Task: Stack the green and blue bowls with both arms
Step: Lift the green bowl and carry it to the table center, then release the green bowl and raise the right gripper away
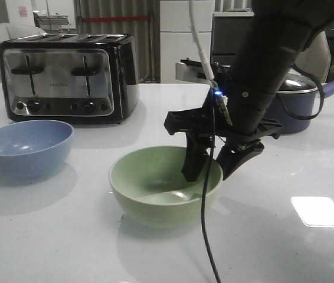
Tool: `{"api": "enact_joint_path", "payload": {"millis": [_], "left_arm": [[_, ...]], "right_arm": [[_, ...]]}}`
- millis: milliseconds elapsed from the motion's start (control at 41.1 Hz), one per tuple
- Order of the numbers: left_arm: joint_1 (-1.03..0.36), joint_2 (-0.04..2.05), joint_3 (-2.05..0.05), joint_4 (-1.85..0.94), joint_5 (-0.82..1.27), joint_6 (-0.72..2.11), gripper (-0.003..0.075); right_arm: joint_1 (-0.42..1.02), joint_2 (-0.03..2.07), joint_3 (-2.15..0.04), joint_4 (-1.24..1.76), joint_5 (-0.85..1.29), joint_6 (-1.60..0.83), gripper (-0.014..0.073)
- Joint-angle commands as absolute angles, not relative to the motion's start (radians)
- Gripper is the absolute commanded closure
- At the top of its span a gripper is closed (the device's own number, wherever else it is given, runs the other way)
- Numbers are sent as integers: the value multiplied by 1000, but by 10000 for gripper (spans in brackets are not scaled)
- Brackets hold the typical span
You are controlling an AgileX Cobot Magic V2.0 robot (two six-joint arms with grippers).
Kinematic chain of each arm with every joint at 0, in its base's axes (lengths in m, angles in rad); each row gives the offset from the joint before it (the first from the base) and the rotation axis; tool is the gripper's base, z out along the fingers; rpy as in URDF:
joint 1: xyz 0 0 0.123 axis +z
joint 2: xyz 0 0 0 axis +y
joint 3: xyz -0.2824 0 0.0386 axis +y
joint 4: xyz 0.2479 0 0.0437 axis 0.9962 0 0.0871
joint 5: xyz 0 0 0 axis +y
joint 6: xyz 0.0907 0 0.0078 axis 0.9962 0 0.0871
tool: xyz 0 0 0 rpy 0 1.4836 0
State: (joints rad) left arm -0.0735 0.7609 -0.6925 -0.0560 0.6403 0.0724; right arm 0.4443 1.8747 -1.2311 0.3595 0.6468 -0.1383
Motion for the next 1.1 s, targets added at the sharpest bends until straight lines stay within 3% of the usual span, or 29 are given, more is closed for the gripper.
{"api": "enact_joint_path", "payload": {"millis": [0, 390, 731, 804, 950, 1072], "left_arm": [[-78, 759, -719, -64, 570, 66, 320], [-78, 759, -719, -63, 570, 71, 320], [-78, 759, -719, -56, 564, 73, 312], [-78, 759, -719, -50, 560, 73, 285], [-78, 768, -719, -36, 544, 73, 144], [-78, 825, -744, -38, 562, 73, 113]], "right_arm": [[448, 1746, -1257, 370, 618, -185, 163], [582, 1336, -1026, 288, 622, -276, 165], [585, 986, -759, 284, 650, -262, 165], [585, 924, -733, 284, 672, -259, 165], [585, 814, -719, 284, 720, -233, 165], [585, 742, -719, 284, 730, -233, 165]]}}
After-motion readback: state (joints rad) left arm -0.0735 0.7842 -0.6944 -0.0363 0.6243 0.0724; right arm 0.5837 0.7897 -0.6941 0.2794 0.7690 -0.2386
